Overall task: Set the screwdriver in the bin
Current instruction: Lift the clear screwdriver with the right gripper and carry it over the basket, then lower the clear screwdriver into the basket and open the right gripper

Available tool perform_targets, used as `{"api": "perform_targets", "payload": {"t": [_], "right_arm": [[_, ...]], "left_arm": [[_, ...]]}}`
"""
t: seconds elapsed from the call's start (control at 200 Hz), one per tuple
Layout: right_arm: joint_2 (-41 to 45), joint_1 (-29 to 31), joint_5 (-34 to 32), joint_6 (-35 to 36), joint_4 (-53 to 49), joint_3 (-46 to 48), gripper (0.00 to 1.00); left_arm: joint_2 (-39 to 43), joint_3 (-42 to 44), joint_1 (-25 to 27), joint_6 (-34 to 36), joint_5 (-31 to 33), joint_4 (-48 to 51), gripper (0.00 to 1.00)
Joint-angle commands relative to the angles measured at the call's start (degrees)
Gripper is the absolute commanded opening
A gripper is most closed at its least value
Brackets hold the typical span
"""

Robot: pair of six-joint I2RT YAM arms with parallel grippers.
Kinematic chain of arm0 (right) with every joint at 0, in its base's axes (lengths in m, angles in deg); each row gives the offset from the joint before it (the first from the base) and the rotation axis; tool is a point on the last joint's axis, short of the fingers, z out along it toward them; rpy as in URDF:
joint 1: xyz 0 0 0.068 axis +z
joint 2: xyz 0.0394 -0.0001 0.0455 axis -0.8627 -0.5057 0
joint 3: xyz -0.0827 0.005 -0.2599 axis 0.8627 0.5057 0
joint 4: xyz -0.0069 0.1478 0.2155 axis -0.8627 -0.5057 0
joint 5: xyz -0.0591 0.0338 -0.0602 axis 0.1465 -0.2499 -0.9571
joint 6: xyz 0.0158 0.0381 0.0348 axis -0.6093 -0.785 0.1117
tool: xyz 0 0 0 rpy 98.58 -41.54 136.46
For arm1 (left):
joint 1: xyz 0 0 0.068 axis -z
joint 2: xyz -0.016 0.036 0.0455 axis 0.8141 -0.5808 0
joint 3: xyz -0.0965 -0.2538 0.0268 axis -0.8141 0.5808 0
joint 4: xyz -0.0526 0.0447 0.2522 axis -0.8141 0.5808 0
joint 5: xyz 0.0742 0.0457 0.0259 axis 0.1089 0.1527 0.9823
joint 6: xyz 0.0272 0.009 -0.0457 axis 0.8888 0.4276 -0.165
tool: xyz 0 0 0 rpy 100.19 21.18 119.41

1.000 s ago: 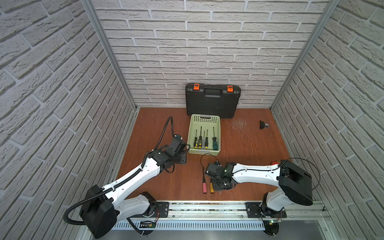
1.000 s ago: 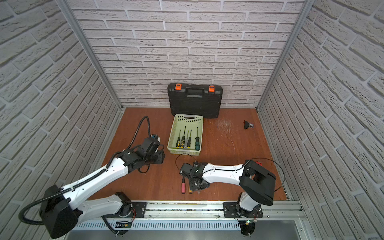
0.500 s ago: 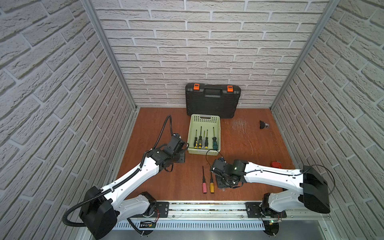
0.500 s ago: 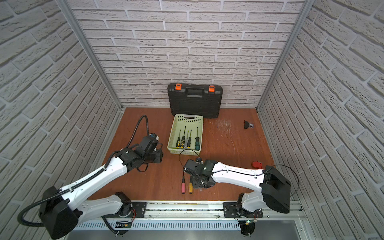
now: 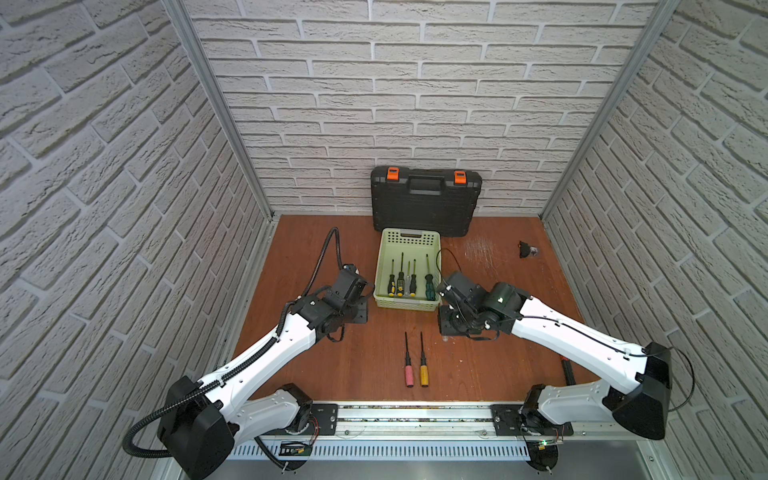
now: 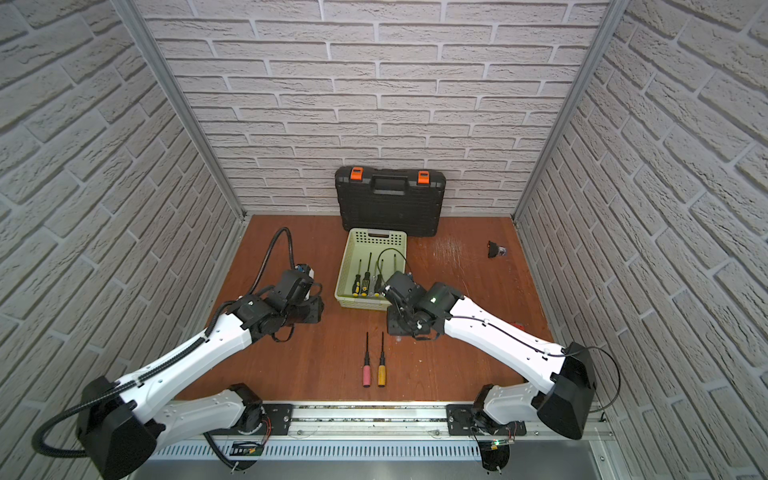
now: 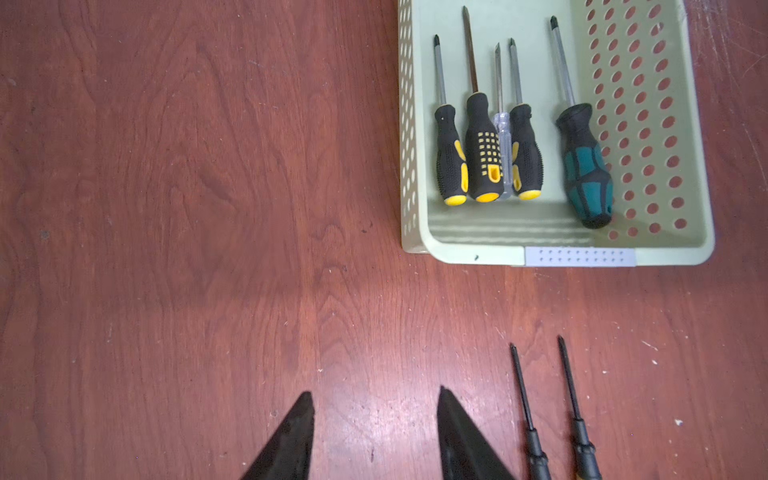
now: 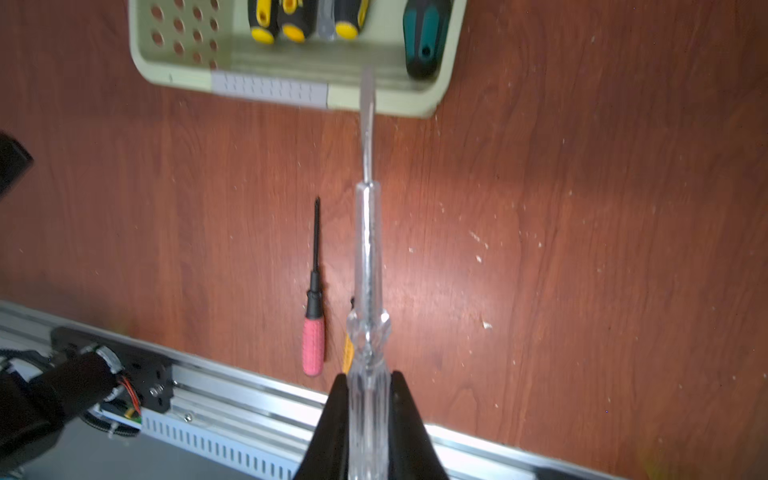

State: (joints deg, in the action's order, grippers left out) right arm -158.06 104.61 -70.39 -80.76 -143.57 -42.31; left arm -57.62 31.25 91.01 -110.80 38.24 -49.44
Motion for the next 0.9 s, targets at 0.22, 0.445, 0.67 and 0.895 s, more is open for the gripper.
{"api": "perform_targets", "payload": {"t": [0.22, 0.445, 0.67, 0.895], "right_arm": [[-20.24, -10.53, 7.30, 11.84, 11.23, -15.88, 0.05], [-30.43, -13.60, 9.06, 11.73, 12.18, -21.29, 0.05], [-34.80, -13.79, 4.69, 12.73, 9.15, -23.39, 0.05], [-39.57, -13.70, 5.15, 12.19, 6.77, -25.19, 0.05]], "left_arm": [[4.67, 0.50, -0.48, -1.39, 2.06, 0.97, 0.49], [6.13, 1.92, -0.56, -0.73, 2.35, -0.70, 0.53], [8.31, 3.14, -0.96, -0.13, 2.11, -1.64, 0.54], [10.92, 5.72, -2.21, 0.18, 1.73, -2.63, 0.55]]}}
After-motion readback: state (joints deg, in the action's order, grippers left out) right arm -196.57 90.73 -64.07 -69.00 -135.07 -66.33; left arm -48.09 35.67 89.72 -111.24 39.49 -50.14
